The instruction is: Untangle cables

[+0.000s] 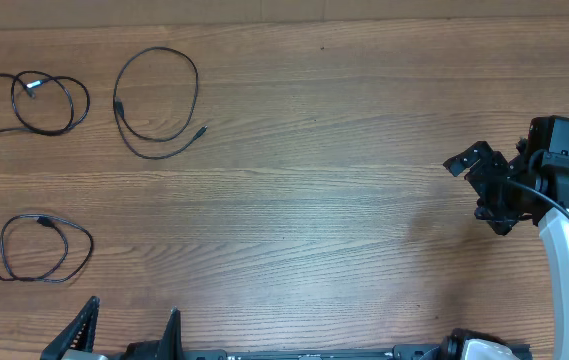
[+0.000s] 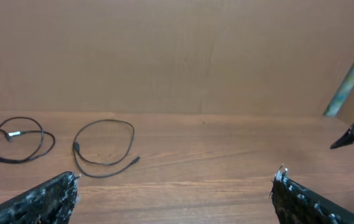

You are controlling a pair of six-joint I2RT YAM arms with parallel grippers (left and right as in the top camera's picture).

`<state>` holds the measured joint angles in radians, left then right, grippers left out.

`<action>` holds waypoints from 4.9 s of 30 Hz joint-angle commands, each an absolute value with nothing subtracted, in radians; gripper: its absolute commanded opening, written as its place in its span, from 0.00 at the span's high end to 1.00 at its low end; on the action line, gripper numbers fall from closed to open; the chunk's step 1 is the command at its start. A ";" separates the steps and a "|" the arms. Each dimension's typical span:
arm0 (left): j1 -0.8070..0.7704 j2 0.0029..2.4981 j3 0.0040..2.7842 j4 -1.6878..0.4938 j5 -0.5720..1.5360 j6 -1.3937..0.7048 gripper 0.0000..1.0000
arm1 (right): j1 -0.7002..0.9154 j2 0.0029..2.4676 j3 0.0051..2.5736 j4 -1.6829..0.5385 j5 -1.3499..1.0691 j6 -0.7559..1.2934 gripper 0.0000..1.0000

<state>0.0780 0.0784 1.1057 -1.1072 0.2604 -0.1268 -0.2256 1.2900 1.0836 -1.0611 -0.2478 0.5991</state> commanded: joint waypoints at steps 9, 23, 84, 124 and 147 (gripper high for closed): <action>0.071 0.062 1.102 -1.110 0.281 -0.112 0.01 | -0.222 1.293 1.101 -1.055 -0.249 0.602 0.00; 0.012 0.025 0.881 -0.867 0.305 -0.109 0.00 | -0.222 1.293 1.101 -1.055 -0.248 0.602 0.00; 0.012 0.003 0.005 -0.066 0.117 0.051 0.01 | -0.222 1.293 1.101 -1.055 -0.249 0.602 0.00; 0.013 0.003 0.004 -0.073 0.048 -0.049 0.00 | -0.222 1.293 1.101 -1.055 -0.249 0.602 0.00; 0.012 0.004 0.004 -0.073 0.048 -0.049 0.01 | -0.212 1.161 1.099 -1.166 -0.248 0.602 0.00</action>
